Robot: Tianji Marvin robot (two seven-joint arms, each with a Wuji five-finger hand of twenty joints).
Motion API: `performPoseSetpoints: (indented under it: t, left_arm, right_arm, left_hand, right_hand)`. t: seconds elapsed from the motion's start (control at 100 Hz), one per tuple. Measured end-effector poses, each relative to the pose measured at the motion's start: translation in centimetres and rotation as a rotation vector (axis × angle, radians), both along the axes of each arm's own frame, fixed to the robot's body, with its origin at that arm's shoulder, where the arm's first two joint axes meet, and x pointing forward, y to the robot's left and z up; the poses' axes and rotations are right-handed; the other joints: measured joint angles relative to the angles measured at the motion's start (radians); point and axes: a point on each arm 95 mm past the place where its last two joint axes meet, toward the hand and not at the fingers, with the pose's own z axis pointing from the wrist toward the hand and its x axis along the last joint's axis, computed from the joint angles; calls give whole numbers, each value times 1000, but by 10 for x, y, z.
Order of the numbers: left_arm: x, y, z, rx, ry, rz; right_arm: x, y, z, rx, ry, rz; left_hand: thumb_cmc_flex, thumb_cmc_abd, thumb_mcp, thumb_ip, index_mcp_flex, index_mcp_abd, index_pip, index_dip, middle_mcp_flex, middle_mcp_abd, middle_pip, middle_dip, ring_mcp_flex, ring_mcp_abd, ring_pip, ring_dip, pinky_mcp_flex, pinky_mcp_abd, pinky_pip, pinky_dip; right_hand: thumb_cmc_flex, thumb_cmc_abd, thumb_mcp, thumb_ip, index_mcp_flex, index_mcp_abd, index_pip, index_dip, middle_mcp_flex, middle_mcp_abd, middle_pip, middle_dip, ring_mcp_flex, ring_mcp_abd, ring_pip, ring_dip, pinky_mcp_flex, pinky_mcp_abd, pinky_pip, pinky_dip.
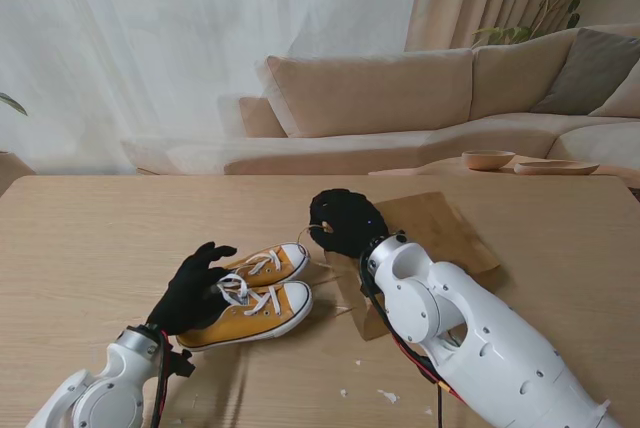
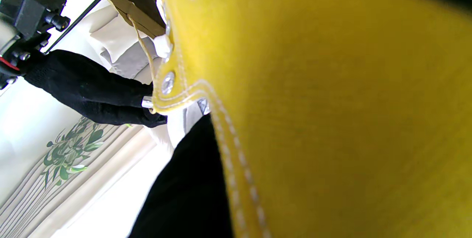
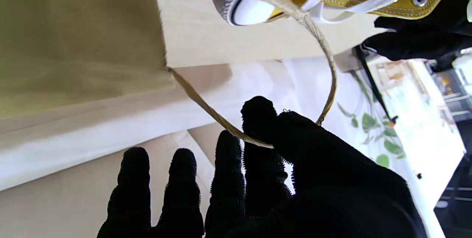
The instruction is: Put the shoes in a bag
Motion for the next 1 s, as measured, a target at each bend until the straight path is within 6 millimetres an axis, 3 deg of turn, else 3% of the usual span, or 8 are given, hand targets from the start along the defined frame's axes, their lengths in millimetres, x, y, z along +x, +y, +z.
performPoseSetpoints:
  t: [0.66, 1.0]
  left_arm:
    - [7, -41, 4, -19, 3, -37]
    - [3, -67, 2, -50, -8, -26]
  right_arm:
    - [-10, 3, 5, 37, -8, 12]
    - [-19, 13, 8, 118, 23, 42]
  left_hand:
    - [0, 0, 0, 0, 0, 2, 0, 0, 0, 0, 0, 8, 0, 0, 0, 12, 0, 0, 0, 11]
    - [0, 0, 0, 0, 0, 3, 0, 0, 0, 0, 0, 8, 0, 0, 0, 12, 0, 0, 0, 12]
  right_hand:
    - [12, 1, -18, 0, -7, 7, 12, 0, 0, 0, 3, 2, 0, 0, 9, 6, 0, 0, 13, -1]
    - [22, -2, 19, 0, 6, 65, 23, 1, 0, 1, 15, 6, 0, 0, 31, 13, 0, 1, 38, -12]
